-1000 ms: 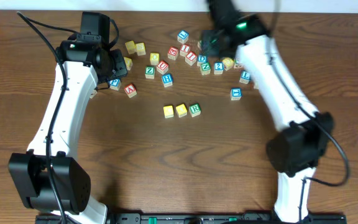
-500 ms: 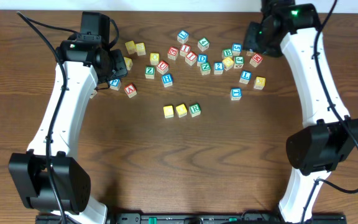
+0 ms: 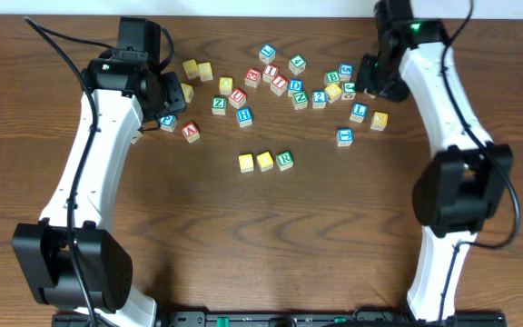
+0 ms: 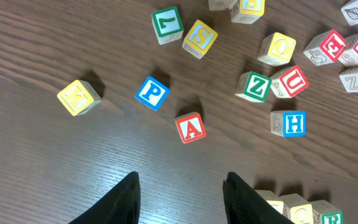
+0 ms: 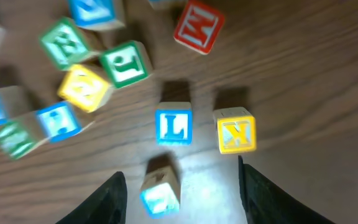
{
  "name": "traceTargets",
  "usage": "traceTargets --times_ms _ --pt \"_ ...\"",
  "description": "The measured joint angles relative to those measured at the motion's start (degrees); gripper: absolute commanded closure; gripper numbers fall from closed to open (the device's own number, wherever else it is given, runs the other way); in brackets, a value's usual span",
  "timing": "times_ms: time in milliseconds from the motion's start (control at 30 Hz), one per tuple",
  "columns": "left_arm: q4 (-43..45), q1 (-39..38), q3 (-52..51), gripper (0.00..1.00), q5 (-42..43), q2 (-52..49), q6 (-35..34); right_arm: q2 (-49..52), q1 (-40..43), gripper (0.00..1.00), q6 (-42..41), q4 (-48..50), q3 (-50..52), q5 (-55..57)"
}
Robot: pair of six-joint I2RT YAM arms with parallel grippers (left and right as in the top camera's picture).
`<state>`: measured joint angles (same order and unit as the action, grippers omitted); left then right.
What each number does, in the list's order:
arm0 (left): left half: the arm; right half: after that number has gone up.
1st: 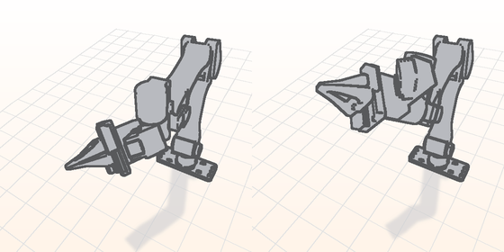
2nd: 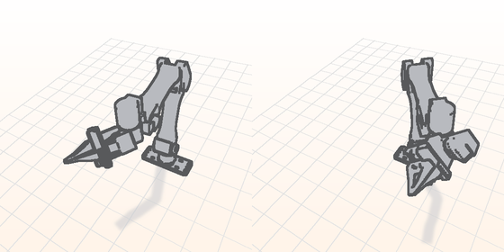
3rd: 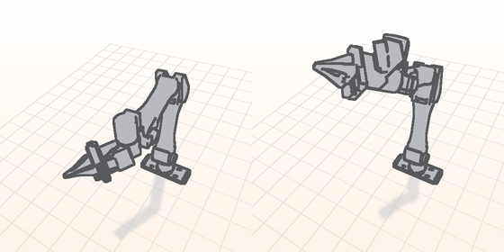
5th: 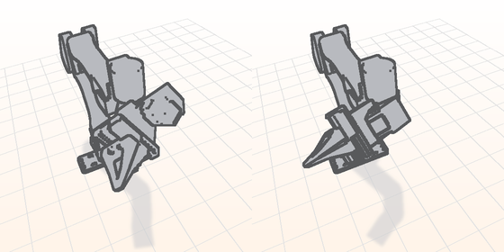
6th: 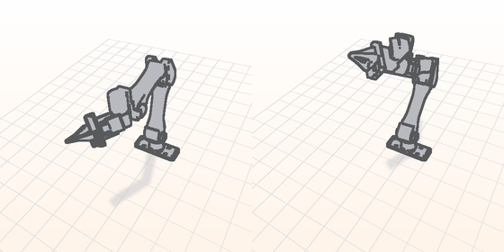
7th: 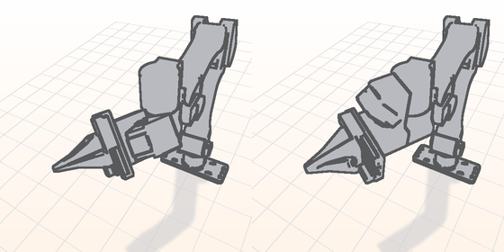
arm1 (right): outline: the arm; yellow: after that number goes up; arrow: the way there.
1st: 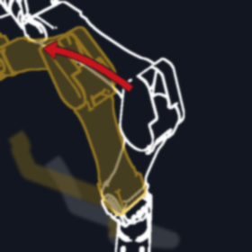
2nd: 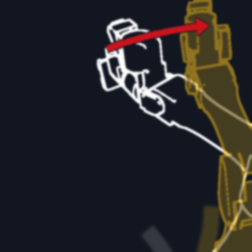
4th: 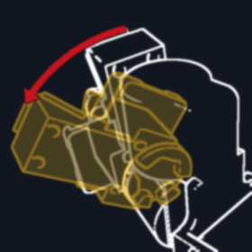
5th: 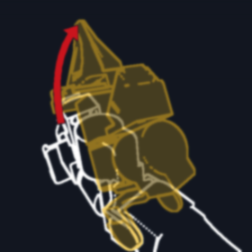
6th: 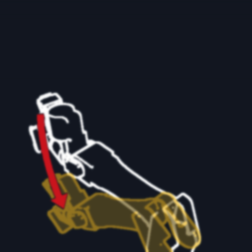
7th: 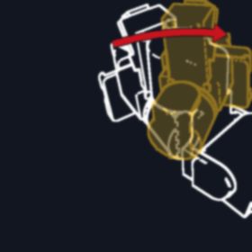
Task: Spell out CORL
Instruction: 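Move the right gripper to the blue L block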
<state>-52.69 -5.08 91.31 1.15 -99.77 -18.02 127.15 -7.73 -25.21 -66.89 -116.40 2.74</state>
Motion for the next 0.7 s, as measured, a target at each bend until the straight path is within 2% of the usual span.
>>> traceTargets --times_ms 533,600,700 --pt "0.2 0.0 0.0 0.57 0.0 0.0 0.0 6.5 0.0 0.48 0.0 4.5 1.7 0.0" --pt "0.2 0.0 0.0 0.57 0.0 0.0 0.0 7.6 0.0 0.51 0.0 4.9 1.7 0.0" --pt "0.2 0.0 0.0 0.57 0.0 0.0 0.0 9.4 0.0 0.62 -0.1 5.7 1.8 0.0"
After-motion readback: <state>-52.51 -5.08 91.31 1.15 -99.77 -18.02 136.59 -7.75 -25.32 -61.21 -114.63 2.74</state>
